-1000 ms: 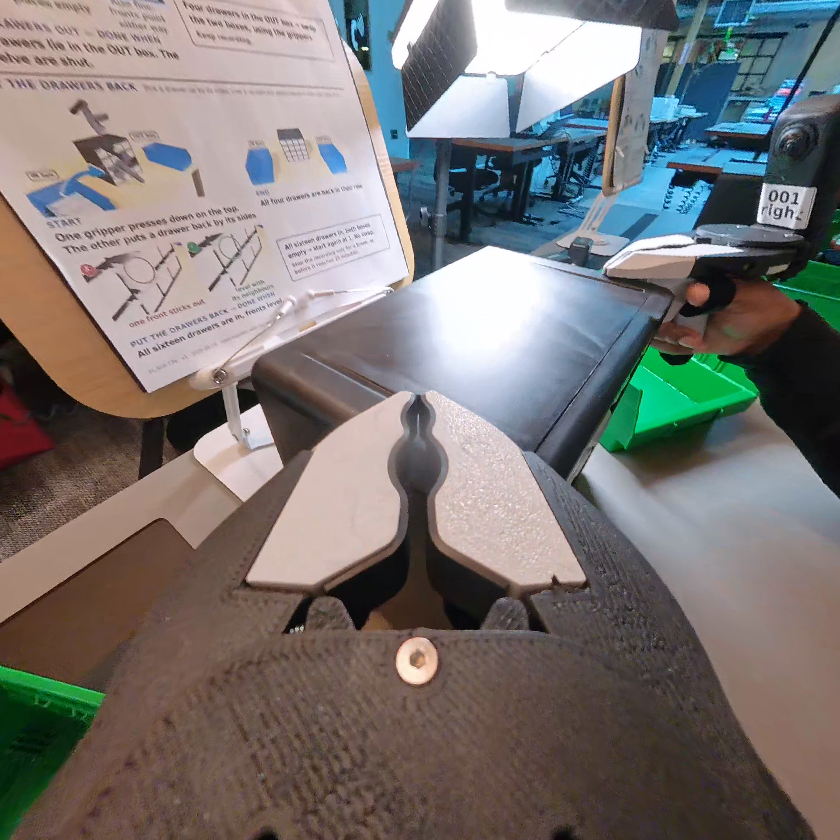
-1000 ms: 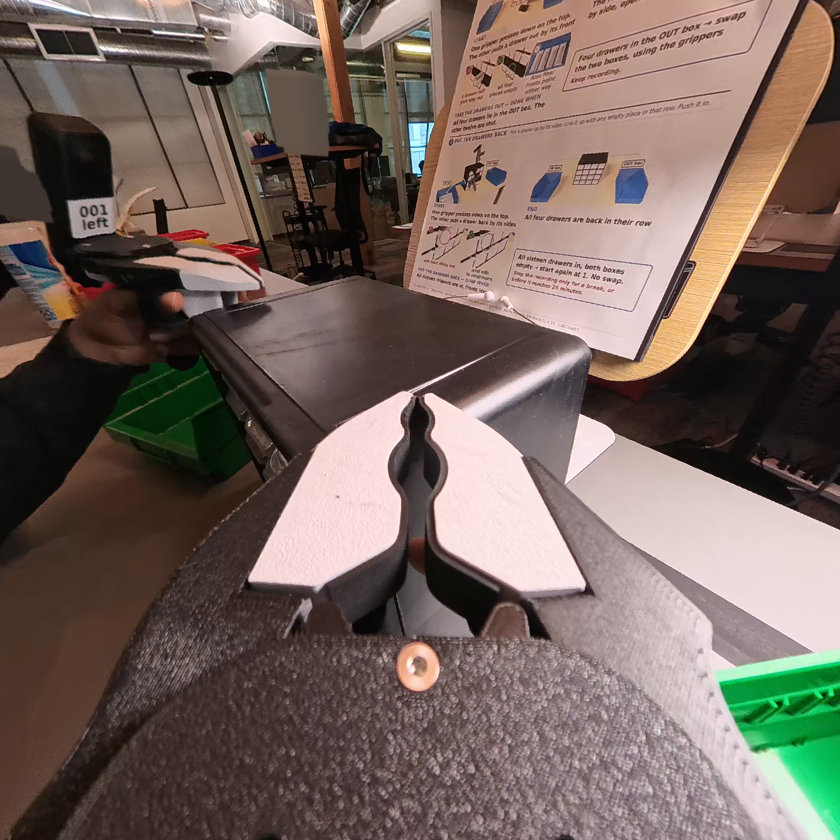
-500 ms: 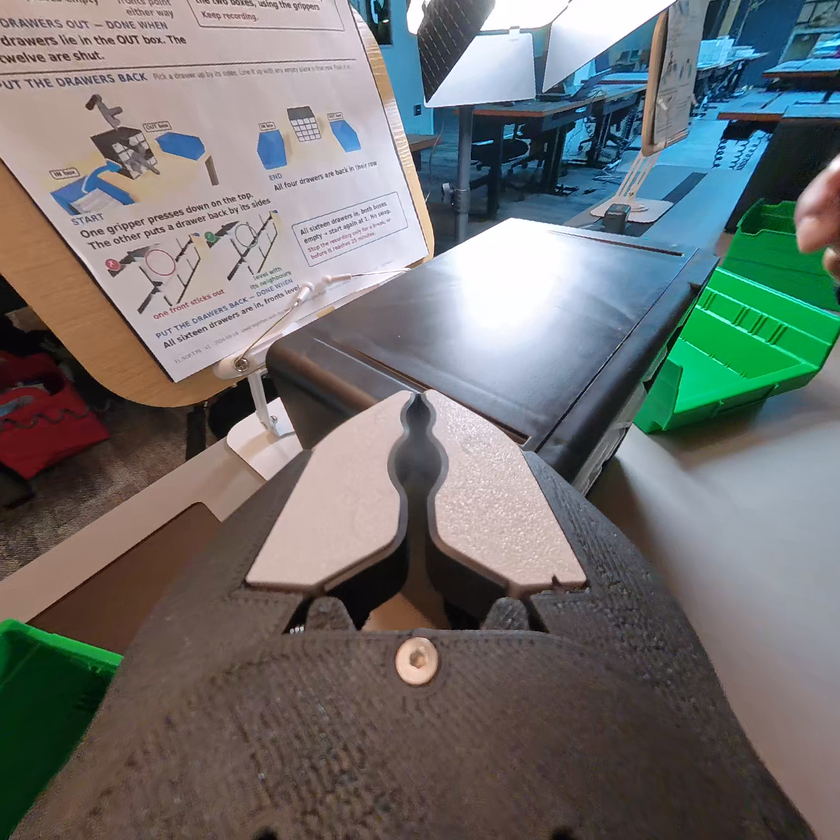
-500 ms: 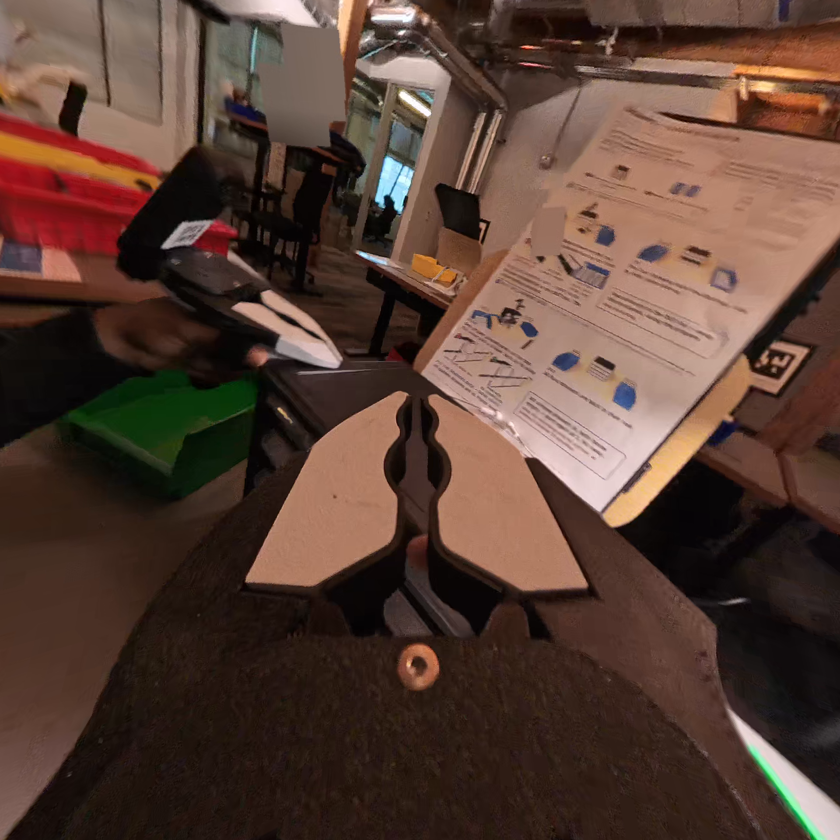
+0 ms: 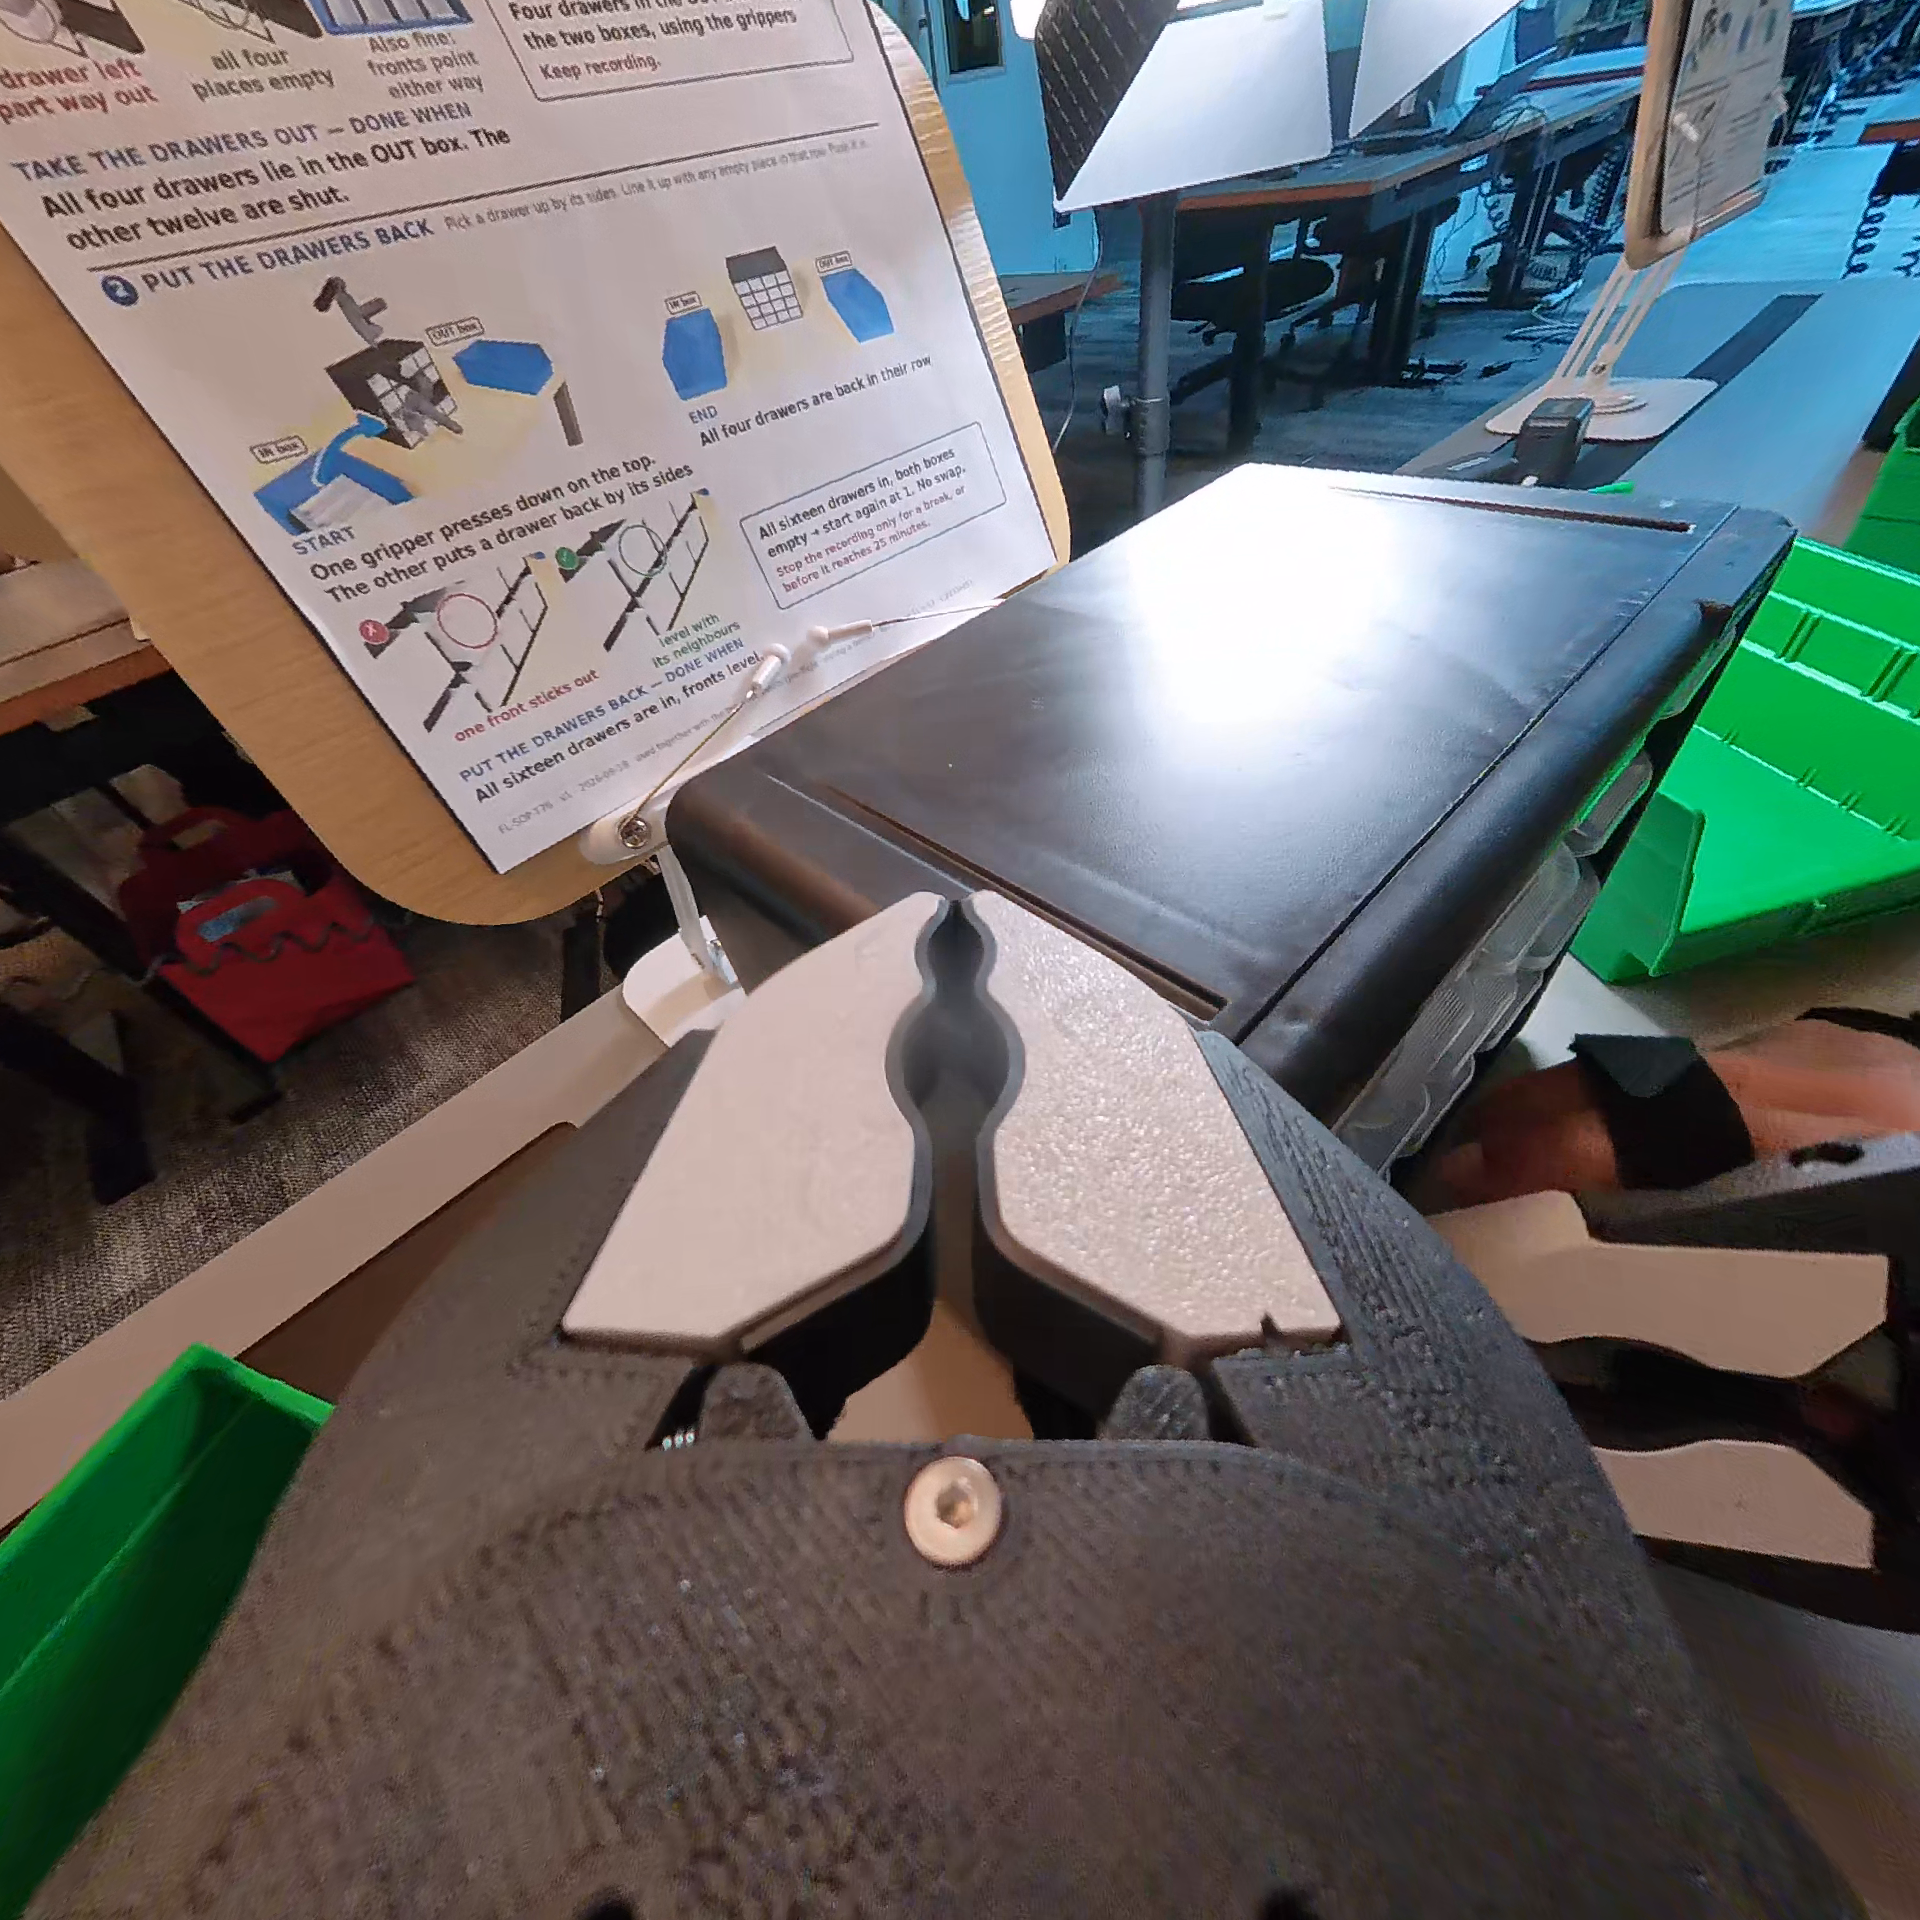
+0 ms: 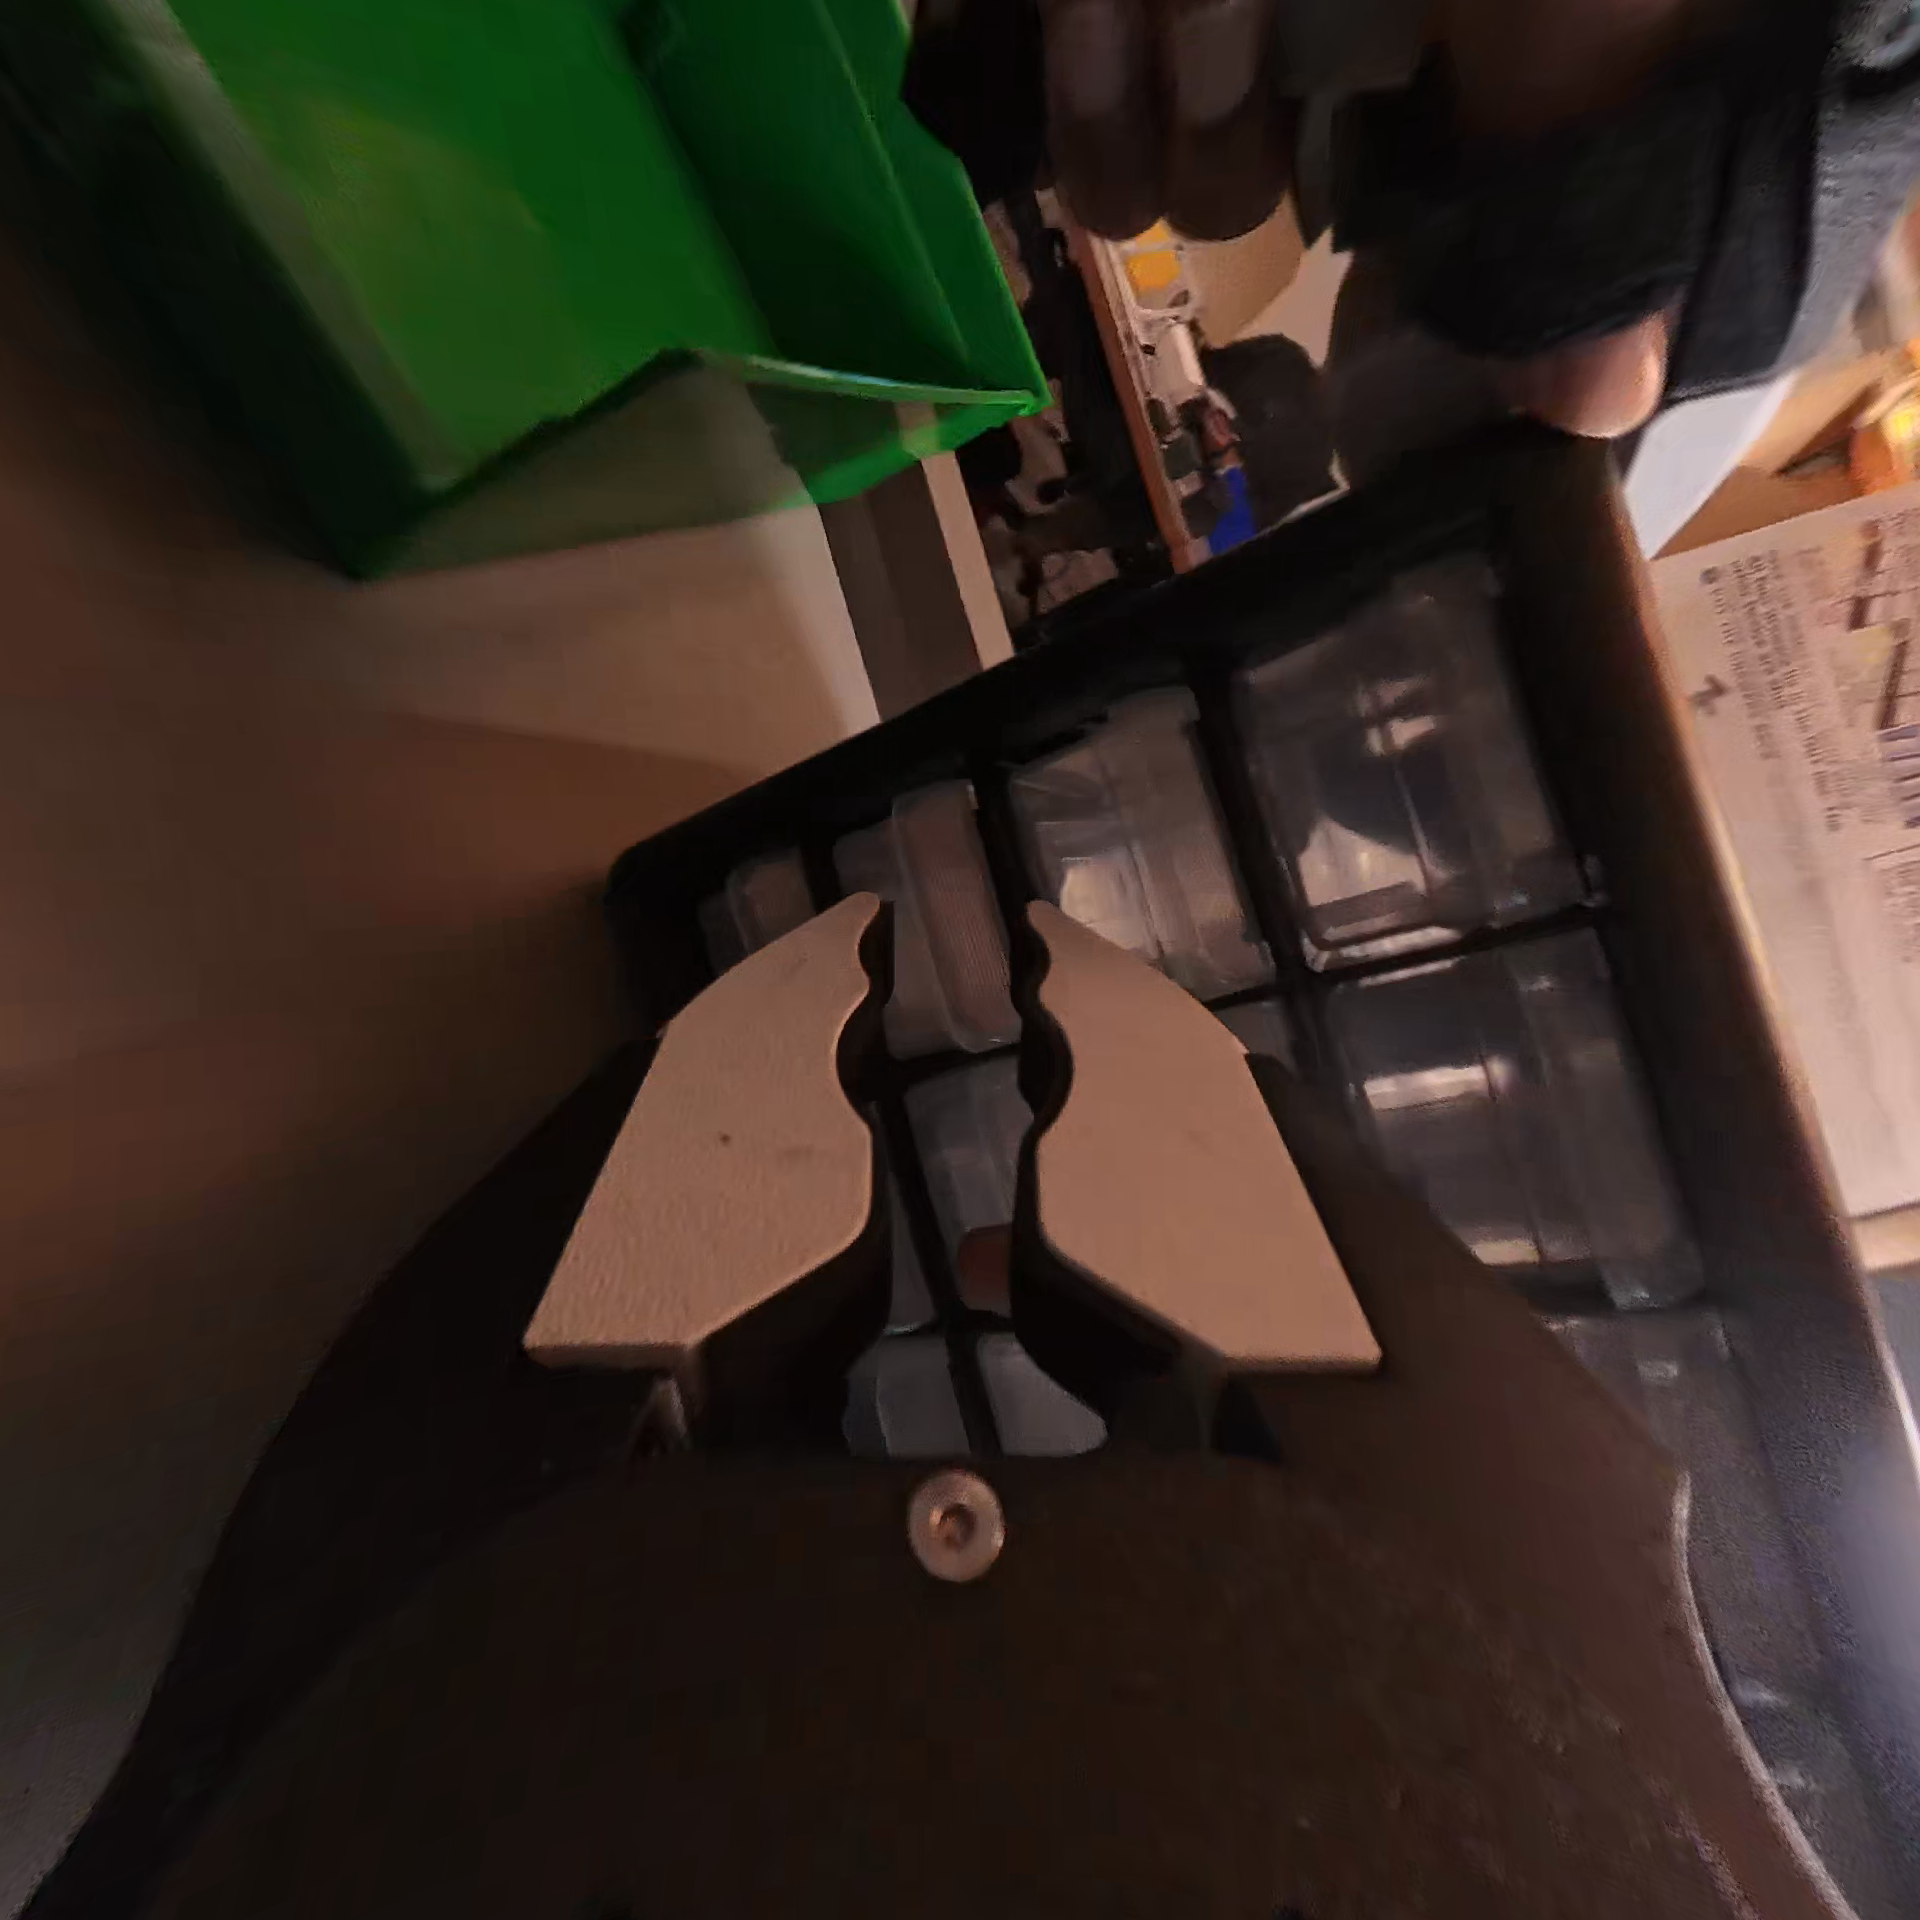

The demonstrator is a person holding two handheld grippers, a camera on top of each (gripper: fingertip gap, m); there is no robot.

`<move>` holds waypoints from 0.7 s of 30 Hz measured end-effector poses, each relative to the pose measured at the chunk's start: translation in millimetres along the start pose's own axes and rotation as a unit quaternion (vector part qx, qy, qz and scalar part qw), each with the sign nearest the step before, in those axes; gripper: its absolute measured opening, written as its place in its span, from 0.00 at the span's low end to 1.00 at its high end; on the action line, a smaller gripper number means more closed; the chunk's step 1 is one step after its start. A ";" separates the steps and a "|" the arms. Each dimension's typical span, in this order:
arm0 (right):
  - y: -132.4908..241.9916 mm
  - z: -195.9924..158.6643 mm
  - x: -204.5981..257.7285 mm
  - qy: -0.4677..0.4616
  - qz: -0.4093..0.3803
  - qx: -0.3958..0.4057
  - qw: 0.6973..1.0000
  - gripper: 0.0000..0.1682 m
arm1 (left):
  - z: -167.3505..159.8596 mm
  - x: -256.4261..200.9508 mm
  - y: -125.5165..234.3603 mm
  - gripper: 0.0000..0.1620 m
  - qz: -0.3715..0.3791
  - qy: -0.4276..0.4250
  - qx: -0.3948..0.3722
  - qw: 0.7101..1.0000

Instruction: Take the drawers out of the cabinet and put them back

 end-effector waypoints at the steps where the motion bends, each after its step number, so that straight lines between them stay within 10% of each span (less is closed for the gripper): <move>1: -2.1 -1.6 3.3 0.019 -0.012 0.007 1.000 0.13 | 0.1 -0.1 0.0 0.00 0.000 0.000 0.001 1.000; 21: -4.6 -9.1 13.9 0.067 -0.084 0.006 0.994 0.08 | -0.5 -1.2 0.2 0.00 0.008 -0.006 -0.002 1.000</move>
Point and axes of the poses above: each gripper's, where its closed fingertips meet, y back along the fingers, z out of its top, x = y × z across the jaws, the point moved 8 cm from there along y, back along the fingers, and after that the axes turned 5 degrees about -z, right-handed, at the moved point
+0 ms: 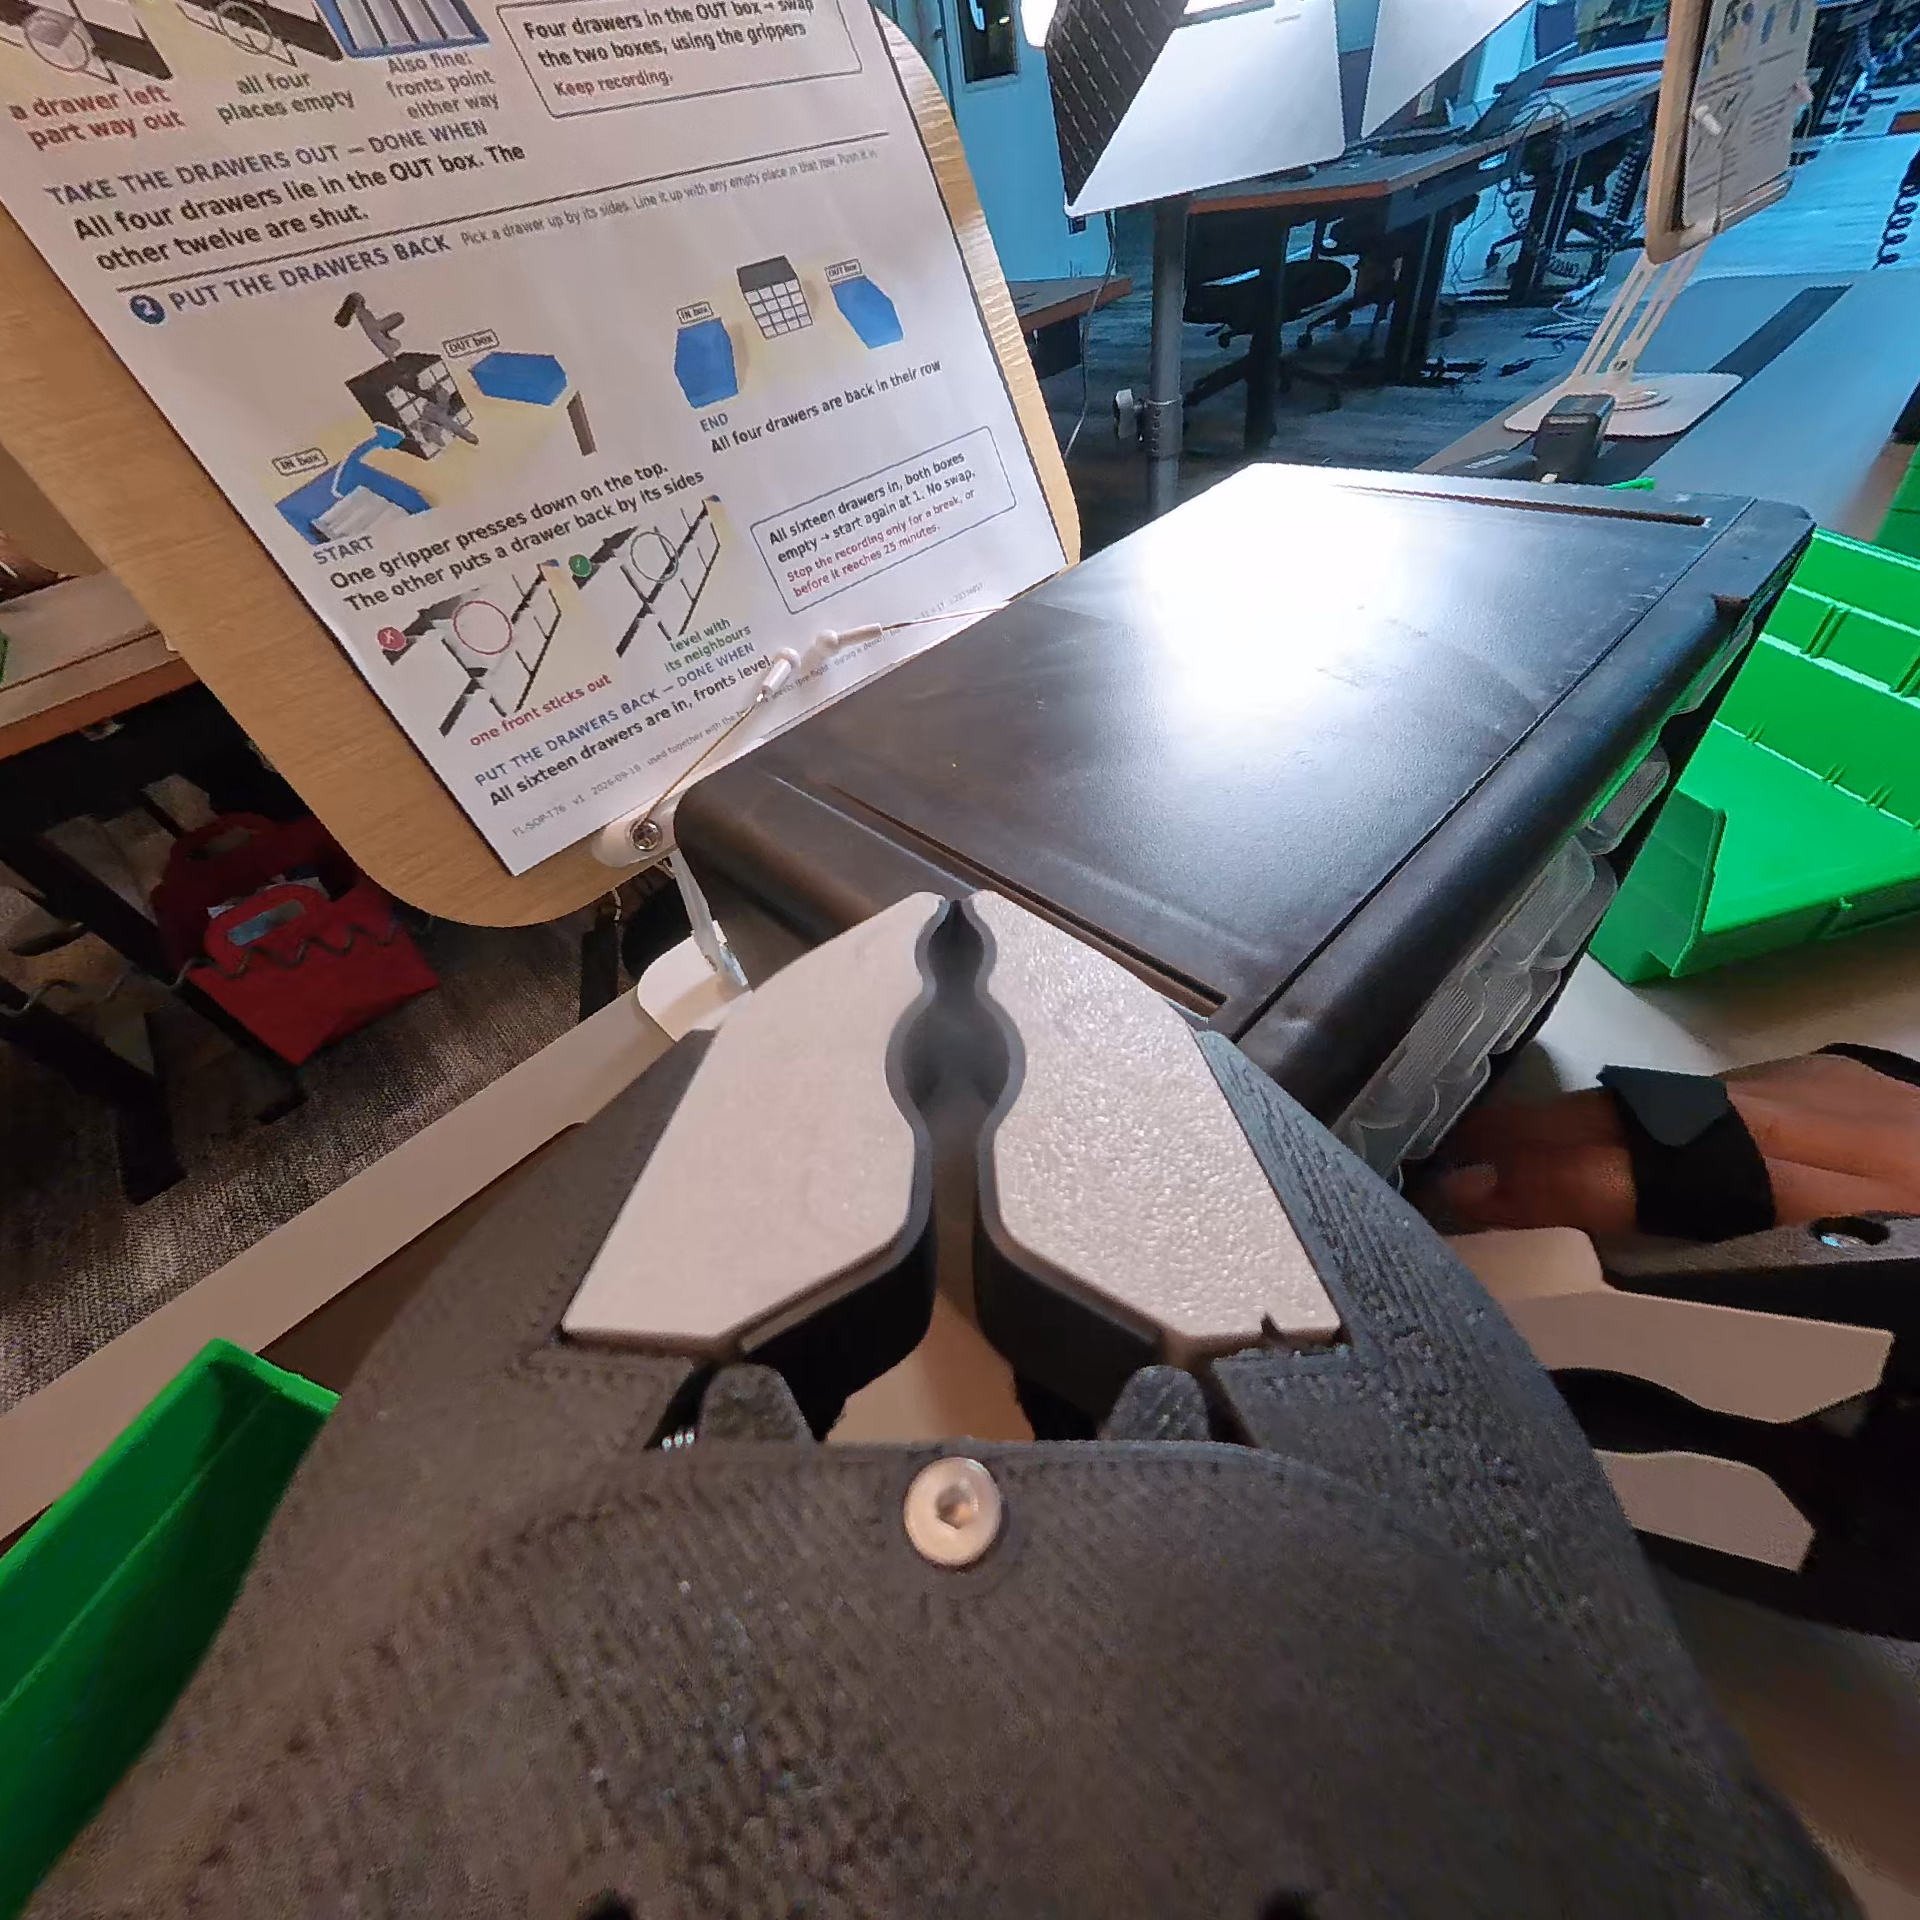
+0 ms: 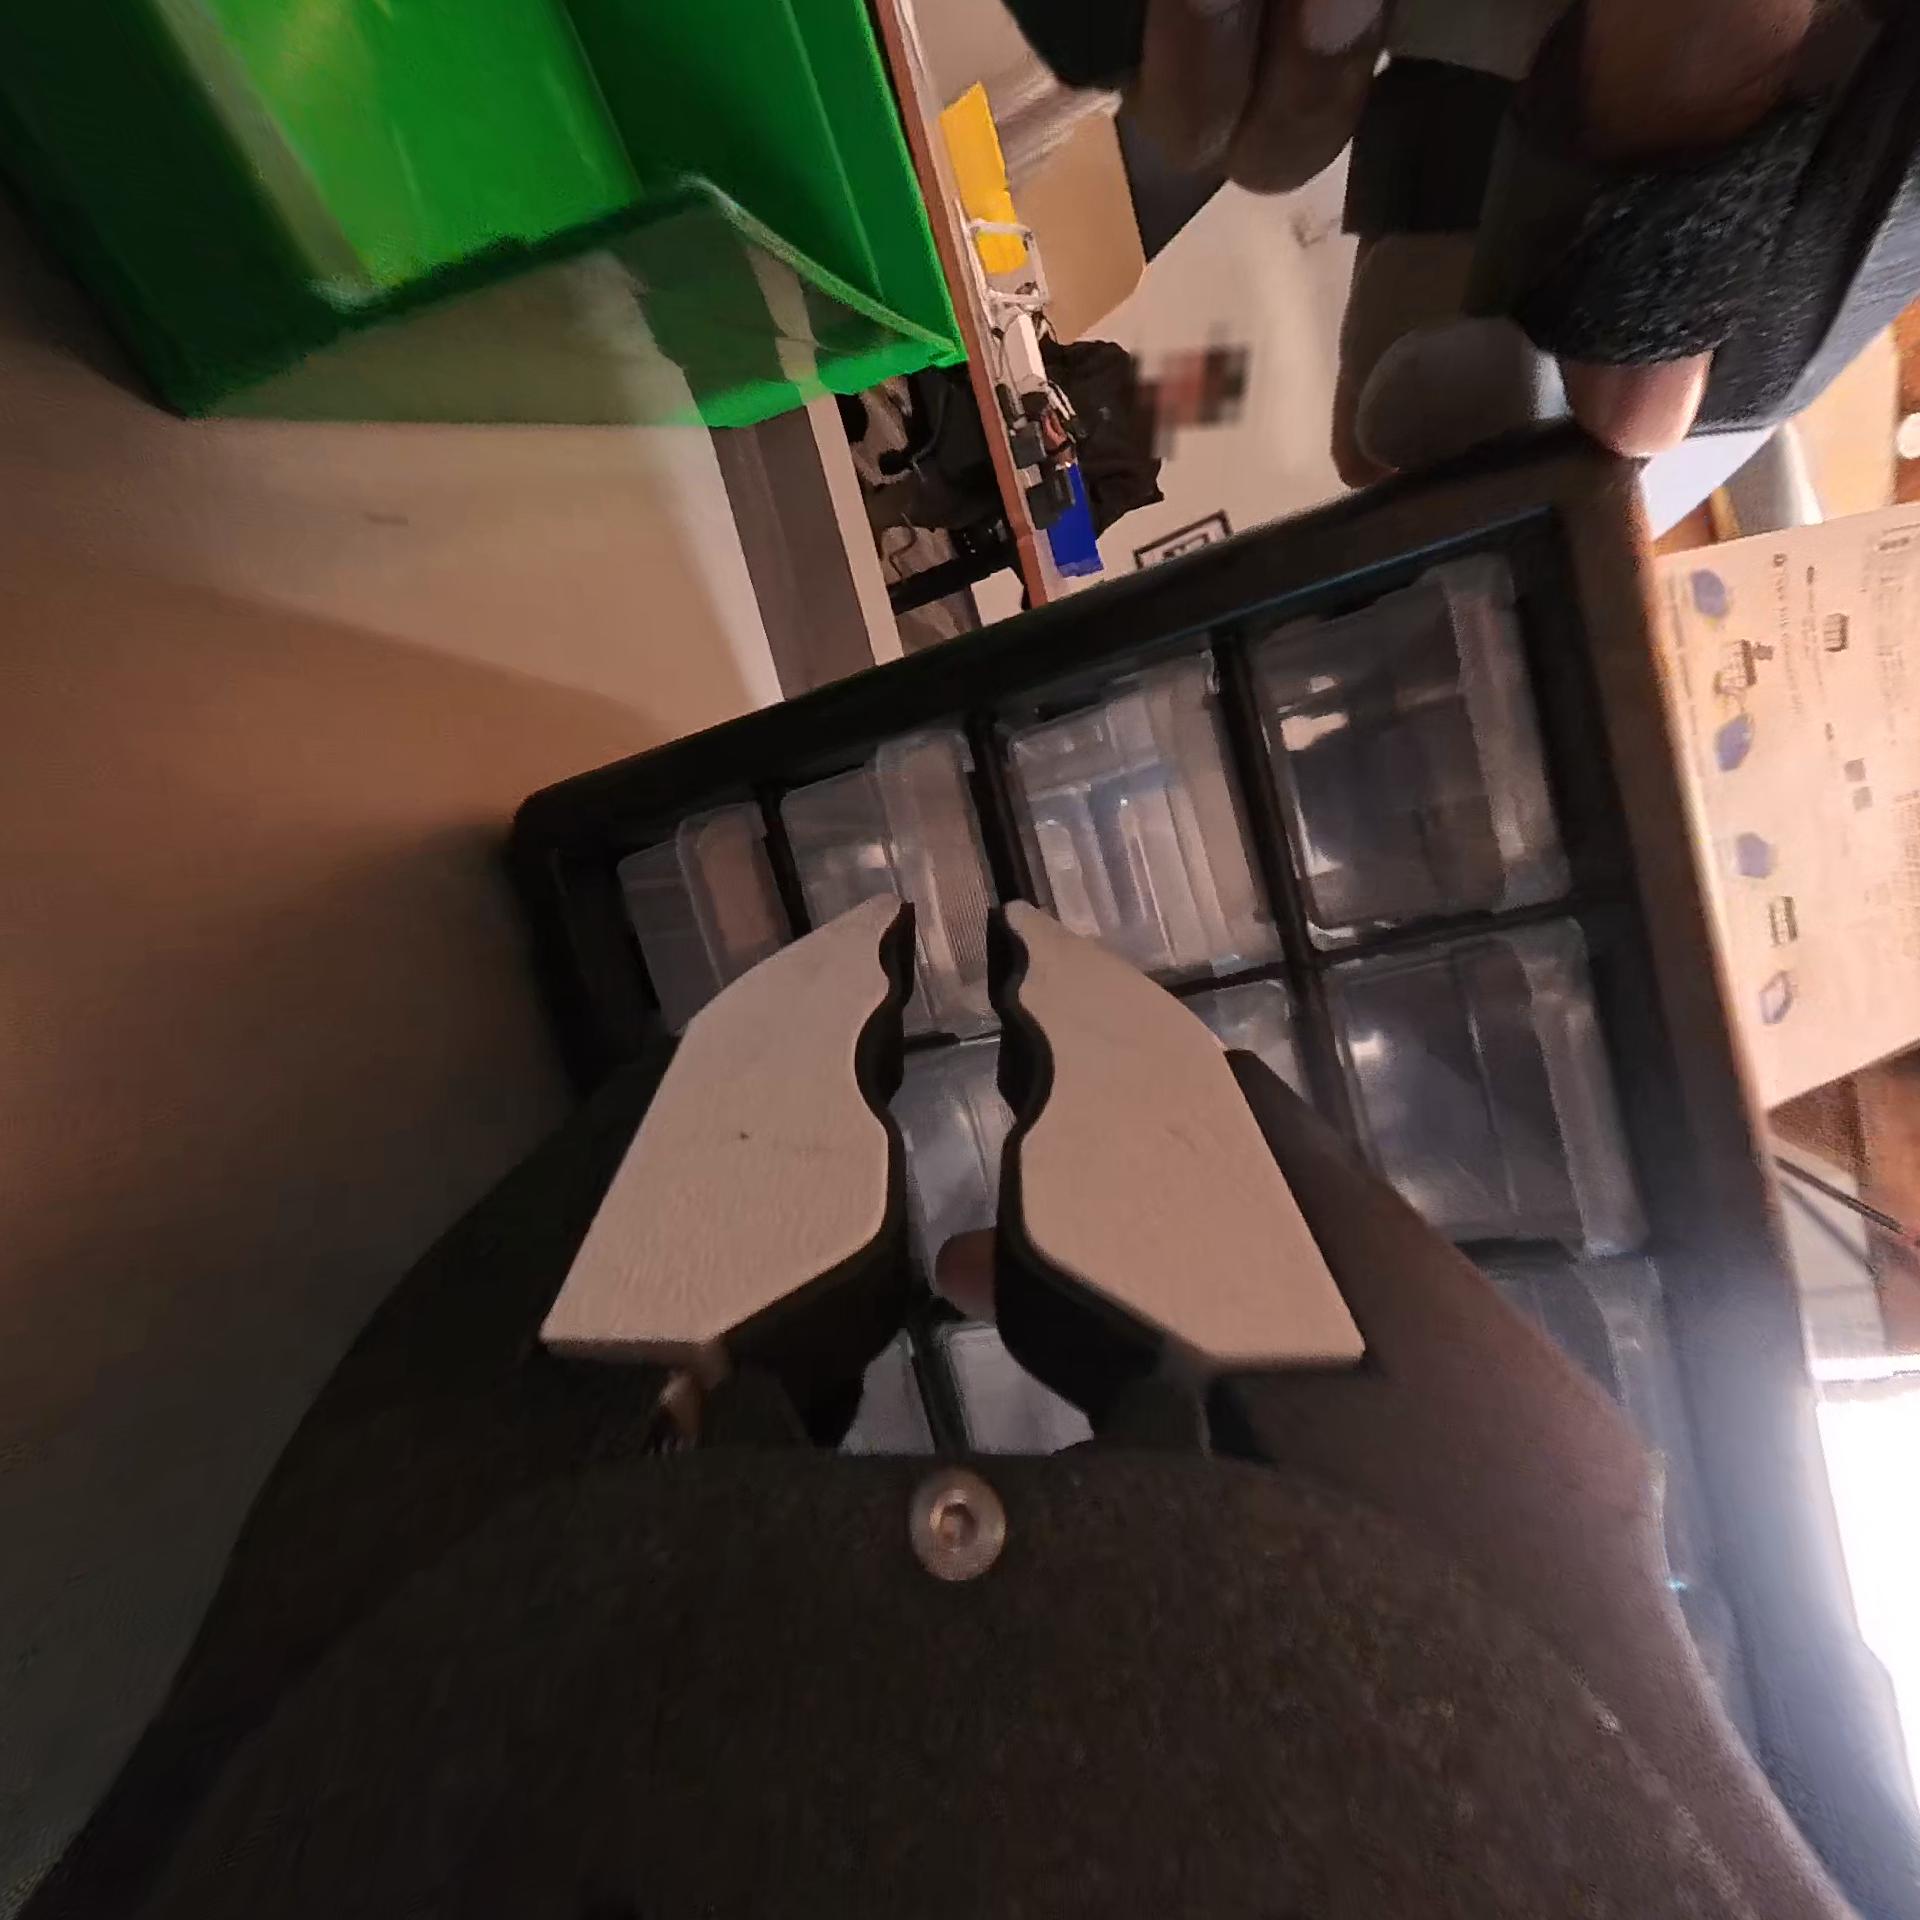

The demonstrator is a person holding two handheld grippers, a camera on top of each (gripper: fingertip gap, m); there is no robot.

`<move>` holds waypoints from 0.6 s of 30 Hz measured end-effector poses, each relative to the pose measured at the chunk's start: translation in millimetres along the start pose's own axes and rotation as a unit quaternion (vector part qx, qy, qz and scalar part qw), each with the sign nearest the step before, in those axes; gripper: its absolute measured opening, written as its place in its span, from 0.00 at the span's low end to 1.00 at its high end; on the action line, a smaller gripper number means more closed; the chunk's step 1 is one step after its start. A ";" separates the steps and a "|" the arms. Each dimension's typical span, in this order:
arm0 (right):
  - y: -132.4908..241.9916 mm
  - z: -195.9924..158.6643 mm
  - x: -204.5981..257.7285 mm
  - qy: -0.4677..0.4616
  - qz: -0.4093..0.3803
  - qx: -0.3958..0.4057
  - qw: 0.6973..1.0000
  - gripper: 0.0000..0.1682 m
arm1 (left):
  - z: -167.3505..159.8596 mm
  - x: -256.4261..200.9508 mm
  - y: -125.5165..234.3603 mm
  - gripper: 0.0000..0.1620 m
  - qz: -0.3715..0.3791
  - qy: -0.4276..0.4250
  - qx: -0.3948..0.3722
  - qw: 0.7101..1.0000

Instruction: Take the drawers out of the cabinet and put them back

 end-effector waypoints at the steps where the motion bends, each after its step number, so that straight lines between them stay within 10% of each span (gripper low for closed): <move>1: 3.1 0.7 -0.3 -0.002 0.006 -0.003 1.000 0.08 | -0.1 0.1 0.0 0.00 0.000 0.000 -0.001 1.000; 18: 8.6 6.3 -31.0 -0.099 0.205 -0.046 0.973 0.25 | -0.9 0.6 -0.4 0.00 -0.003 0.000 -0.006 1.000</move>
Point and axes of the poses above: each gripper's, where its closed fingertips meet, y back along the fingers, z out of its top, x = y × z across the jaws, the point moved 8 cm from there along y, back along the fingers, and after that the axes turned 5 degrees about -z, right-handed, at the moved point
